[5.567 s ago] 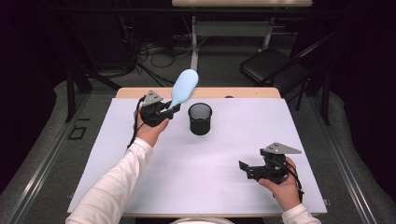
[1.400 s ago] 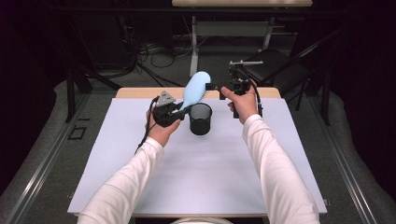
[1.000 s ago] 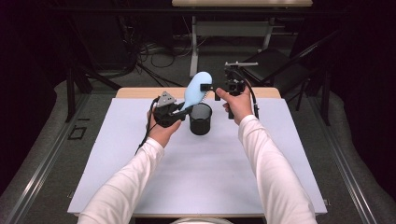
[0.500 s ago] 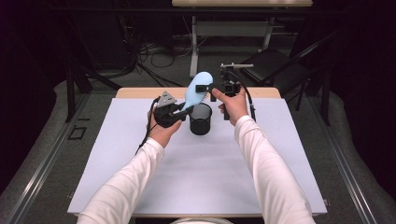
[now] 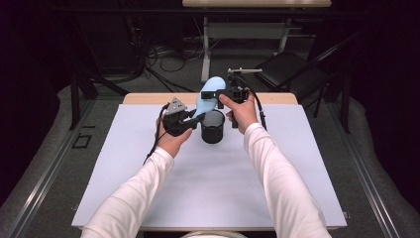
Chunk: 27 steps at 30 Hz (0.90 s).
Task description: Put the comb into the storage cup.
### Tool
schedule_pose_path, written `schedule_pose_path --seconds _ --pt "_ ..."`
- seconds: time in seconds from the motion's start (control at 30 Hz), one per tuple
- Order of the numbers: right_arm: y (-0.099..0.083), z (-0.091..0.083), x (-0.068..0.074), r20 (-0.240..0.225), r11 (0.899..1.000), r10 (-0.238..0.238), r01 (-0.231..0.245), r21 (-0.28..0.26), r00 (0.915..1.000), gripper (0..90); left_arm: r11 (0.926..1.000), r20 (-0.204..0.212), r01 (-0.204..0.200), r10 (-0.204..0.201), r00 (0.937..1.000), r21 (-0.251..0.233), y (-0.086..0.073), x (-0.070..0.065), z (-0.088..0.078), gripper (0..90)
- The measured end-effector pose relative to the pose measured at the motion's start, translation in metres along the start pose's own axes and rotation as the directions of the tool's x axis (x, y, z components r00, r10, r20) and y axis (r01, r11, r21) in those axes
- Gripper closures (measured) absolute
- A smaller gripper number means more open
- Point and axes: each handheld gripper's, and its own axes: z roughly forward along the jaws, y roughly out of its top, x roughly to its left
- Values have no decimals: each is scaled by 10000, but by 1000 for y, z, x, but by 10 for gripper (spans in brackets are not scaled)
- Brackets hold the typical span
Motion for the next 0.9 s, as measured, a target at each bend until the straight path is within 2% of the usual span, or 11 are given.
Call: schedule_pose_path --seconds 0.13,0.7,0.9 --pt "0 1 0 -247 10000 76 -77 -12 9997 195 10000 5 40 -40 10000 -5 -2 1 1 692" --pt "1 -3 -5 -509 9999 135 -141 -98 9986 286 10000 90 2 -3 10000 65 -6 1 3 693" --pt "0 -5 -7 -673 9993 290 -306 -225 9973 375 9997 142 -4 1 9999 240 -10 1 5 695"
